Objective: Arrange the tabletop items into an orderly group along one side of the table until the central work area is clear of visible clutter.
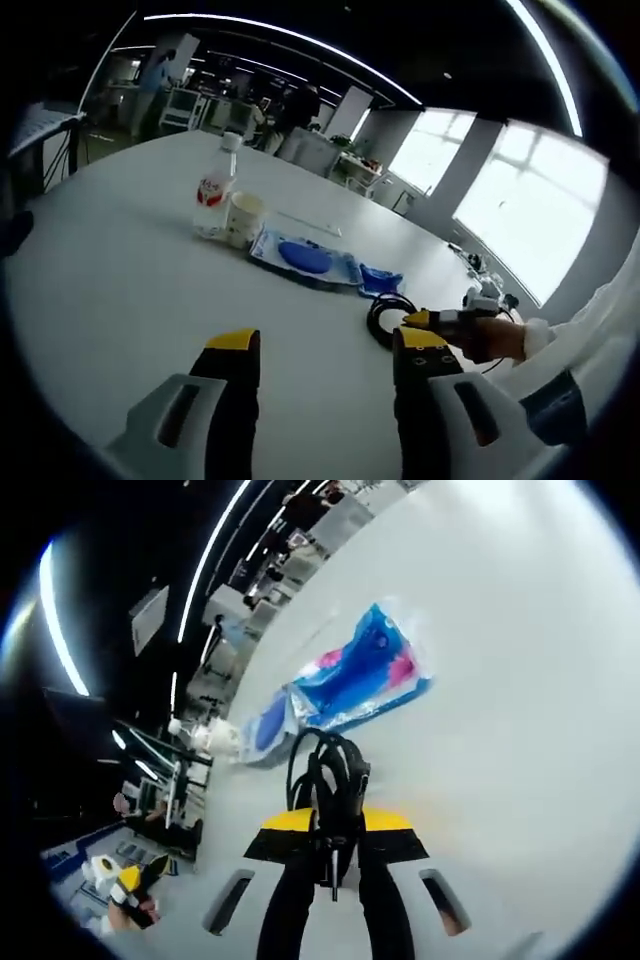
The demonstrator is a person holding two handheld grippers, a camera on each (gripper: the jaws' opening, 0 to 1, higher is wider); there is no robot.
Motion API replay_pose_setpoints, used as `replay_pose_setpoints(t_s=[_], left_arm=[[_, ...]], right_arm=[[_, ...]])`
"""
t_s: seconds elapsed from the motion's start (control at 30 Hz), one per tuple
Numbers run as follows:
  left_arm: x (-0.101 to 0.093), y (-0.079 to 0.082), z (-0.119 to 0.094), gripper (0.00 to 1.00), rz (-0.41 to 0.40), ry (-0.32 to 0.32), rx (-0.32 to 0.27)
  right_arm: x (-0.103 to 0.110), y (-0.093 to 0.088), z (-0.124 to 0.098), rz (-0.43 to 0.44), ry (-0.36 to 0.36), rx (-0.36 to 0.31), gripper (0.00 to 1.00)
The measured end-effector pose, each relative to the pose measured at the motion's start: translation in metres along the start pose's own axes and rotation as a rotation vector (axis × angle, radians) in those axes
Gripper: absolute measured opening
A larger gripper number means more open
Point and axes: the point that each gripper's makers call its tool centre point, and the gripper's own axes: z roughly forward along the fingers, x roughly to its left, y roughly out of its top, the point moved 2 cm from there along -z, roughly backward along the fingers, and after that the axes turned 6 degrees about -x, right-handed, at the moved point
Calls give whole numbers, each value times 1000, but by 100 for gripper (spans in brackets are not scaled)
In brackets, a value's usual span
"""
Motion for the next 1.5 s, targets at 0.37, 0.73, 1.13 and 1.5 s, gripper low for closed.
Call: replay_pose_setpoints(t_s=[0.37,0.73,1.13,1.5], left_arm=[[-4,4,-7,55,34,7,-69],[7,5,-5,63,85,-31,-31],[44,27,1,85,191,-72,37],[77,43,-3,90,274,-131,99]], right_arm=[[-18,13,-2,-70,-53,-17,24],[-2,16,-38,-291,-53,-66,40],[42,-12,-69,-531,-92,-85,67],[66,-38,-92,-568,-224,-123,71]])
